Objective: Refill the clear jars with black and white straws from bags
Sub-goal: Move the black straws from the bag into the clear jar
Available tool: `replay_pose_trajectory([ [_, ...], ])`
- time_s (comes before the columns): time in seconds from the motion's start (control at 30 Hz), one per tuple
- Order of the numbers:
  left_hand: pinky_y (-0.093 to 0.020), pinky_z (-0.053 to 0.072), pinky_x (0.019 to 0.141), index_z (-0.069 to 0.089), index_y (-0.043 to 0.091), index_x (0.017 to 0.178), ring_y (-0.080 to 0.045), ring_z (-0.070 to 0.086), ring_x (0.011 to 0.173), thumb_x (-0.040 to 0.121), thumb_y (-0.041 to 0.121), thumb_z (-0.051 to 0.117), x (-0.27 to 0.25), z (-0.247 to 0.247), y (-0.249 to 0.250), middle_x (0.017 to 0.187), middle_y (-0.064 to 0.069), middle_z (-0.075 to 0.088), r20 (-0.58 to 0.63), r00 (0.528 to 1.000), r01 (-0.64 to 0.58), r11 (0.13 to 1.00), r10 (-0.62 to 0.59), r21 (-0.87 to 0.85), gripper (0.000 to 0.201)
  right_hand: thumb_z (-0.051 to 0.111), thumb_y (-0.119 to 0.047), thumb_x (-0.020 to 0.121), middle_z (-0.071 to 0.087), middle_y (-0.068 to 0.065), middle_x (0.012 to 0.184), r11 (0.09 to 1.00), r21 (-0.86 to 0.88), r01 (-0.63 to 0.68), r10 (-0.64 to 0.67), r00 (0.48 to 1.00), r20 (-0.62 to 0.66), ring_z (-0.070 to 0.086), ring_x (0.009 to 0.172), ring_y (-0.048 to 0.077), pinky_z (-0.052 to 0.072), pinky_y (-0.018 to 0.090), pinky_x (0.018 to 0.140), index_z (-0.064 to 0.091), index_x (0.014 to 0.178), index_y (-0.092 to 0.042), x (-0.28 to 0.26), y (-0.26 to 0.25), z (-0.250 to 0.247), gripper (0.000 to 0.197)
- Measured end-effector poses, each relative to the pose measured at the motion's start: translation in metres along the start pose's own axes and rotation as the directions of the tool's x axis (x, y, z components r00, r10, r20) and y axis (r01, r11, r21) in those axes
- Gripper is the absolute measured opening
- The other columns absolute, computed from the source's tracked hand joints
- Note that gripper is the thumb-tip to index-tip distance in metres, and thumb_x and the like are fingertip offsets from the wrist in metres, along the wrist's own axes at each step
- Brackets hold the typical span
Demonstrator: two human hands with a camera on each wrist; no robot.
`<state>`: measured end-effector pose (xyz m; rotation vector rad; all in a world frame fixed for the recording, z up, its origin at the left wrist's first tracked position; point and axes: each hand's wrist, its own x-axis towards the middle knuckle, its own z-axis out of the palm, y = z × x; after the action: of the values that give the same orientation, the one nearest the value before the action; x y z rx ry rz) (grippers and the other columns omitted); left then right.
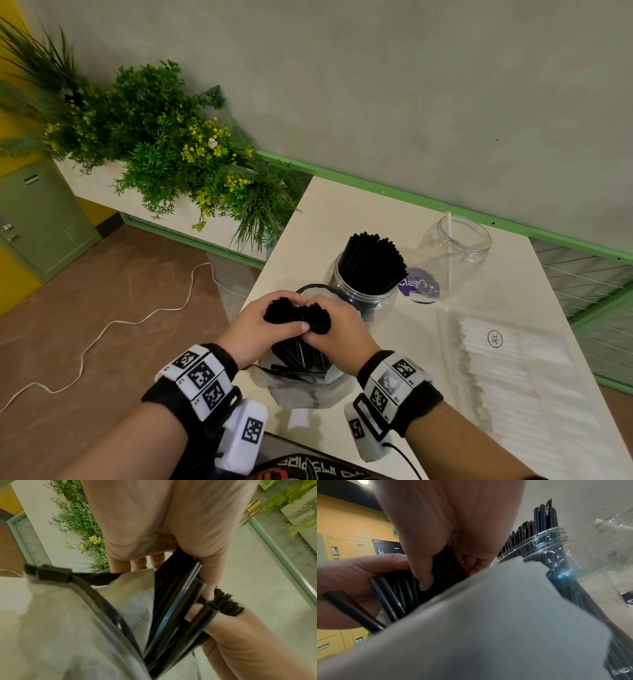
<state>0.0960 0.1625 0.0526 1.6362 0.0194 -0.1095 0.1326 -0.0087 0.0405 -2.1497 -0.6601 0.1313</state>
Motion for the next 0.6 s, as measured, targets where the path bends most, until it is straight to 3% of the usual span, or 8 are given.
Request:
replay_pose_trajectory([
  [0.1, -0.014, 0.047, 0.073, 0.069, 0.024, 0.087, -0.004, 0.063, 0.080, 0.064, 0.024, 0.080, 0.000, 0.000, -0.001, 0.084, 0.004, 0.068, -0.021, 1.000, -0.003, 0.999, 0.003, 0.035, 0.025, 0.072, -0.014, 0.078, 0.058, -0.012, 0.079, 1.000, 0.007, 0.013, -0.013, 1.000, 0.006, 0.052, 0.072, 0.001, 0.040, 0.016, 0.067, 0.063, 0.094, -0.017, 0.000, -0.001, -0.001, 0.019],
  [0.17, -0.015, 0.047, 0.072, 0.068, 0.018, 0.086, -0.004, 0.062, 0.078, 0.072, 0.012, 0.081, 0.000, 0.001, -0.002, 0.080, 0.006, 0.067, -0.050, 0.999, -0.009, 0.998, 0.012, 0.066, 0.020, 0.072, -0.013, 0.078, 0.058, -0.014, 0.077, 0.999, 0.031, 0.008, -0.008, 1.000, -0.017, 0.053, 0.070, -0.001, 0.040, 0.013, 0.066, 0.064, 0.094, -0.015, -0.001, -0.002, -0.002, 0.018],
  [0.37, -0.017, 0.048, 0.075, 0.069, 0.015, 0.086, -0.009, 0.064, 0.081, 0.078, 0.005, 0.075, -0.002, 0.002, -0.003, 0.084, 0.000, 0.070, -0.088, 0.996, -0.024, 0.995, 0.032, 0.093, 0.014, 0.072, -0.015, 0.080, 0.059, -0.013, 0.077, 0.995, 0.096, 0.003, 0.002, 0.998, -0.056, 0.056, 0.070, 0.003, 0.043, 0.014, 0.064, 0.057, 0.091, -0.023, -0.009, -0.002, 0.001, 0.020],
  [0.5, -0.020, 0.049, 0.078, 0.069, 0.015, 0.085, -0.011, 0.065, 0.085, 0.078, 0.006, 0.074, -0.003, 0.001, -0.001, 0.086, -0.001, 0.071, -0.104, 0.994, -0.026, 0.996, 0.035, 0.088, 0.012, 0.071, -0.011, 0.080, 0.058, -0.010, 0.081, 0.994, 0.099, -0.037, 0.048, 0.993, -0.107, 0.057, 0.076, 0.005, 0.045, 0.015, 0.070, 0.056, 0.097, -0.020, -0.010, 0.000, -0.002, 0.024],
  [0.6, -0.016, 0.048, 0.077, 0.068, 0.013, 0.085, -0.007, 0.065, 0.083, 0.079, 0.005, 0.073, -0.004, 0.000, 0.001, 0.084, 0.006, 0.072, -0.105, 0.993, -0.037, 0.994, 0.048, 0.107, 0.011, 0.071, -0.012, 0.081, 0.059, -0.008, 0.082, 0.985, 0.151, -0.080, 0.105, 0.981, -0.161, 0.058, 0.078, 0.004, 0.048, 0.018, 0.074, 0.049, 0.101, -0.028, -0.009, 0.000, -0.006, 0.033],
])
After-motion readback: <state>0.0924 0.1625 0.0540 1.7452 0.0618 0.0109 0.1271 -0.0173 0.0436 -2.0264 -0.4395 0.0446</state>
